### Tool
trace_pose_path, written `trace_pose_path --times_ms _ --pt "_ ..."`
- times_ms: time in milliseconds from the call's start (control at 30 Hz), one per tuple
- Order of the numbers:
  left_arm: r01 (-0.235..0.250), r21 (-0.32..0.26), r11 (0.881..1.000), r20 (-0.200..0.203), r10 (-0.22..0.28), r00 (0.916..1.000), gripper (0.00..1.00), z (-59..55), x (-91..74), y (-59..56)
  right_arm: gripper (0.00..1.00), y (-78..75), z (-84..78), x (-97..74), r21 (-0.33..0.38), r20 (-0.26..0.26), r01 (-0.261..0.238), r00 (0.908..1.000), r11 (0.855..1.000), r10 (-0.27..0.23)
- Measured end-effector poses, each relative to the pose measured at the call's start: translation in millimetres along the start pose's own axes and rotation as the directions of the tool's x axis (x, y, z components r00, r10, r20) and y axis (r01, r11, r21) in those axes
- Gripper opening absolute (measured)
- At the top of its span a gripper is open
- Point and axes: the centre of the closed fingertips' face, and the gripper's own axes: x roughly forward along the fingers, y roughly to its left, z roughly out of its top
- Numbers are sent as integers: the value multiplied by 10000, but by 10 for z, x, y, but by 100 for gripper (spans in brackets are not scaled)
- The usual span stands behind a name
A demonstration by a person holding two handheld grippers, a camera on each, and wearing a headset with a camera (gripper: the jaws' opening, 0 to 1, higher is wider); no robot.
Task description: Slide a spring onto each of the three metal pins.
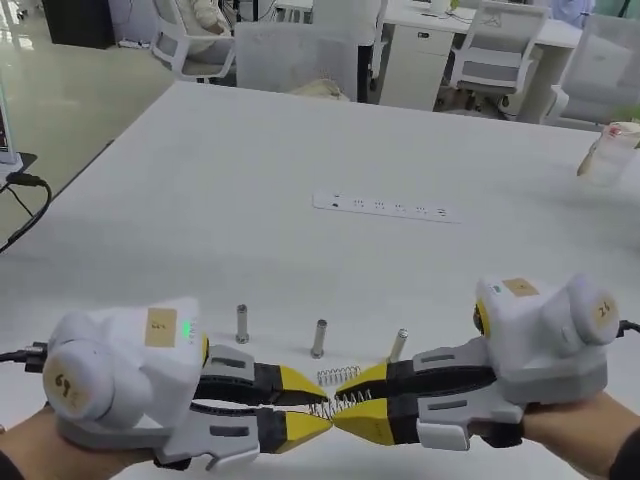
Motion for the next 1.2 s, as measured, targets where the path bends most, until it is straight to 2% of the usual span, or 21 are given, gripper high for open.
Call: trace_pose_path --times_ms 200,333,500,600,667,700,767,833,867,900,933,967,1033,1067,1100,1167,1200 --pt "15 2 10000 -84 -15 10000 3 -18 11 -4 10 14 -9 -2 176 -234 -98 9997 9998 102" --pt "41 24 10000 -144 -41 9999 3 -30 20 -7 9 32 -10 10 38 -674 -107 9977 9999 110" --pt "-52 13 10000 -89 53 9999 3 -23 19 17 9 14 16 15 -204 -1335 29 9910 9998 -56" --pt "-117 46 9999 -93 117 9999 2 -22 21 31 8 21 28 19 -398 -1891 58 9819 9992 -133" --pt "-157 43 9999 -109 158 9998 2 -26 28 38 8 2 30 22 -690 -2367 125 9712 9975 -286" --pt "-168 34 9999 -121 169 9998 2 -30 32 41 8 6 26 26 -892 -2698 100 9623 9960 -339" --pt "-172 34 9998 -137 172 9998 2 -33 40 40 8 8 36 35 -1070 -2961 82 9543 9942 -397" --pt "-161 22 9999 -133 161 9998 2 -33 46 38 8 13 63 48 -1292 -3416 49 9386 9916 -491" --pt "-181 11 9998 -119 181 9998 2 -32 49 42 8 14 77 52 -1404 -3512 50 9347 9901 -545" --pt "-173 11 9998 -113 173 9998 2 -30 51 42 8 20 73 50 -1445 -3800 3 9233 9895 -558" --pt "-158 1 9999 -107 158 9998 2 -28 56 39 8 25 77 51 -1559 -3952 -43 9167 9878 -583" --pt "-164 11 9999 -105 164 9998 2 -26 59 40 8 24 73 49 -1729 -4242 -101 9032 9849 -652" --pt "-146 35 9999 -95 146 9998 2 -22 63 37 8 31 78 53 -1954 -4604 -250 8850 9804 -692" --pt "-150 33 9999 -73 150 9999 2 -18 66 39 8 35 90 62 -2003 -4675 -273 8811 9794 -711" --pt "-150 32 9999 -54 150 9999 2 -16 68 41 8 31 96 62 -2013 -4852 -311 8714 9790 -721" --pt "-160 18 9999 22 160 9999 2 -5 71 49 8 27 108 63 -2141 -5048 -416 8600 9759 -741" --pt "-177 15 9998 70 176 9998 2 2 73 55 8 21 115 60 -2146 -5198 -444 8510 9757 -756"
